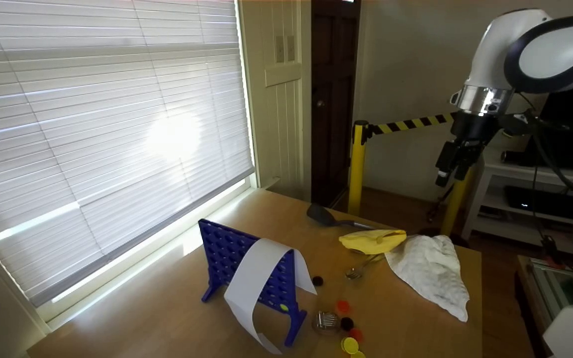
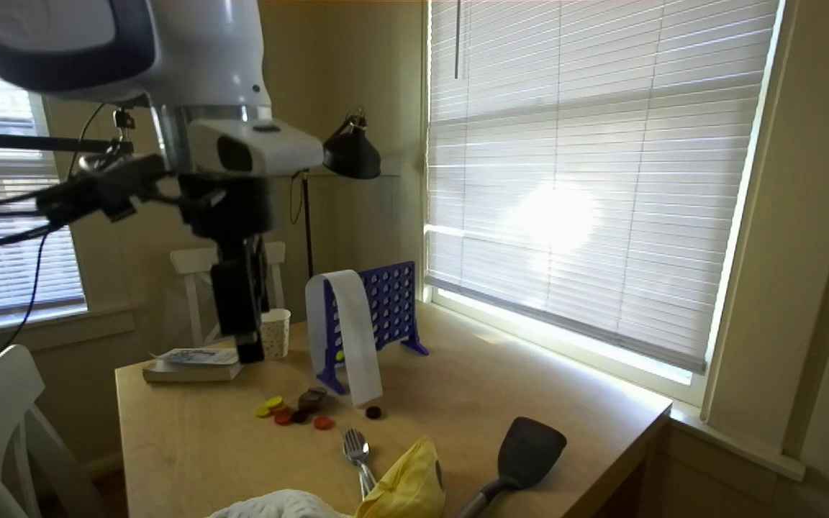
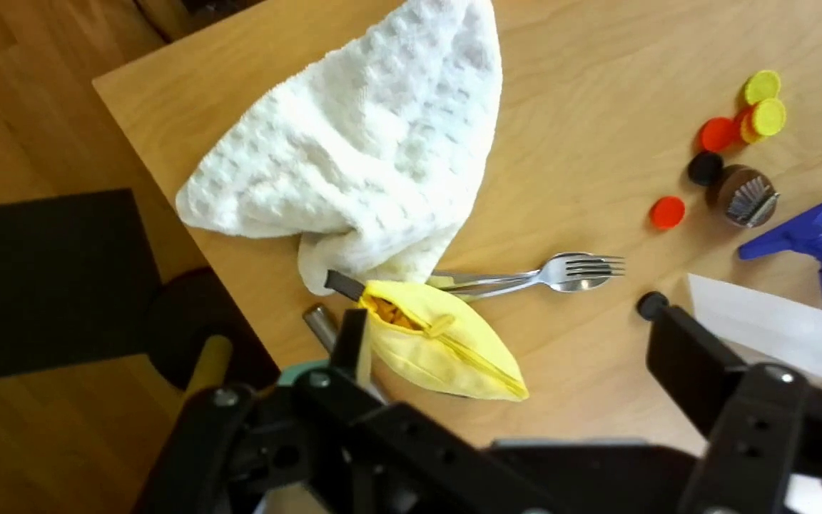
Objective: Move the white cloth to the left
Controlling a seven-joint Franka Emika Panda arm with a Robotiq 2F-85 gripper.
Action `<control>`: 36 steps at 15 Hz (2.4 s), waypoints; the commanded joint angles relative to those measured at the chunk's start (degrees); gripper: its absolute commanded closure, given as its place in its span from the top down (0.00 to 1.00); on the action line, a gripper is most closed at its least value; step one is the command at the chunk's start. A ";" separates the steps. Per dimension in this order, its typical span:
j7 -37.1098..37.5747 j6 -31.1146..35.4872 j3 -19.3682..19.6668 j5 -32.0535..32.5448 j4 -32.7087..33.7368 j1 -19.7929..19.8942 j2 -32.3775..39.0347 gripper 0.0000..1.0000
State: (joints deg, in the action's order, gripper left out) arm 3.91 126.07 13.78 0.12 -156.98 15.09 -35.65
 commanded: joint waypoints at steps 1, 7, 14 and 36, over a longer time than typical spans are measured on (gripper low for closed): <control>2.82 8.30 2.45 -4.41 -1.26 2.34 6.55 1.00; 0.56 4.89 0.55 -2.12 -1.63 2.67 3.05 1.00; 8.33 17.27 -5.32 -1.04 -1.44 1.93 13.82 1.00; 20.58 32.24 -1.55 3.46 3.87 -0.58 42.74 0.66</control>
State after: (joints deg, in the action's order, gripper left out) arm 26.58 156.04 11.26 6.41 -154.06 16.49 4.69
